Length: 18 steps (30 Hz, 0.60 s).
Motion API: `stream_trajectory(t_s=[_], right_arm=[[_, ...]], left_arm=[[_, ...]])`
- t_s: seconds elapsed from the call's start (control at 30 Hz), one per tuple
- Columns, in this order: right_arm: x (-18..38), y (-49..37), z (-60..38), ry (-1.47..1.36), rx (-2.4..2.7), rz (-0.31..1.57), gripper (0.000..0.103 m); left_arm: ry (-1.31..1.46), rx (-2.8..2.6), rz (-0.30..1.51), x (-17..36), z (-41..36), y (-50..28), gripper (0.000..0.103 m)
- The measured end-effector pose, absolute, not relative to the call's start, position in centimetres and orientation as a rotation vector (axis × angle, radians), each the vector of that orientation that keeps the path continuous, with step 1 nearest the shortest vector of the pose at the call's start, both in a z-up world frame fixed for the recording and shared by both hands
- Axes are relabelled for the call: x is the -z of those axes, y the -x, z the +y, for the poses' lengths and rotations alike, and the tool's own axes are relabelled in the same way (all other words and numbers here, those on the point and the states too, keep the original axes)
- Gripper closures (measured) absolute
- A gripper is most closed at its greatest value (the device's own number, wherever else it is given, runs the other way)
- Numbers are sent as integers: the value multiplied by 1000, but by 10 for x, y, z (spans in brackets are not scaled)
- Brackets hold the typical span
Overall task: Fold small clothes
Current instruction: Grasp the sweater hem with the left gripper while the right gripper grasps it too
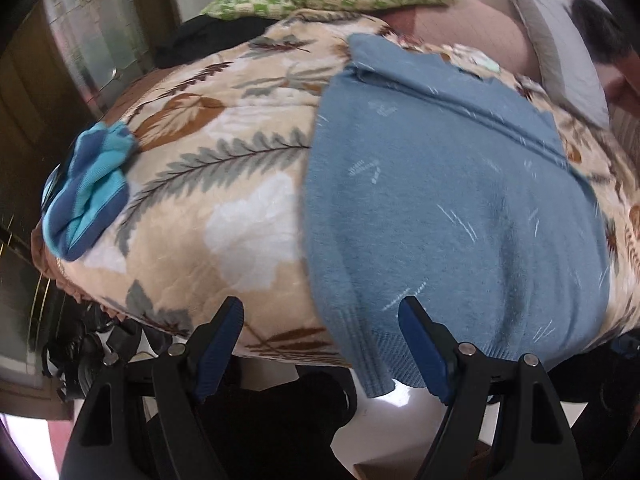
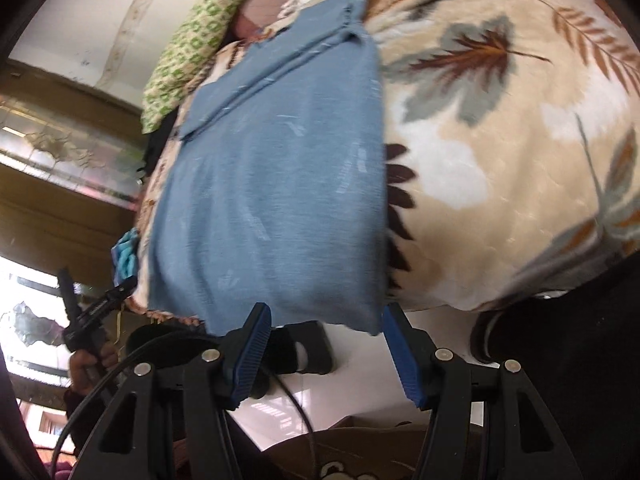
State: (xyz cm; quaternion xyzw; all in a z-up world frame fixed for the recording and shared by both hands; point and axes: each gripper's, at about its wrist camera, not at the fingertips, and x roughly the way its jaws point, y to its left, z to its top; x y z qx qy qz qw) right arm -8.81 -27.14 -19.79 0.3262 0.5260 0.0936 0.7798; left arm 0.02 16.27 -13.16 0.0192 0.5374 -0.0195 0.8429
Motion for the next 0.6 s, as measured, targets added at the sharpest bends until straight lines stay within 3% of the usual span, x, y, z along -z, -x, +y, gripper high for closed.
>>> stream_trajectory(t_s=[0.47, 0.5, 0.53, 0.6], right_arm=[[238, 58, -259, -655, -213, 1220, 41], [241, 56, -256, -642, -213, 1227, 41], [242, 57, -256, -633, -214, 1224, 41], [245, 55, -251, -603, -219, 1217, 41]], left_arm=[[-20, 57, 1210, 162, 160, -17, 24], [-22, 63, 1210, 163, 157, -17, 32], [-30, 70, 1210, 164, 155, -18, 45], [-44, 90, 1224, 168, 150, -20, 58]])
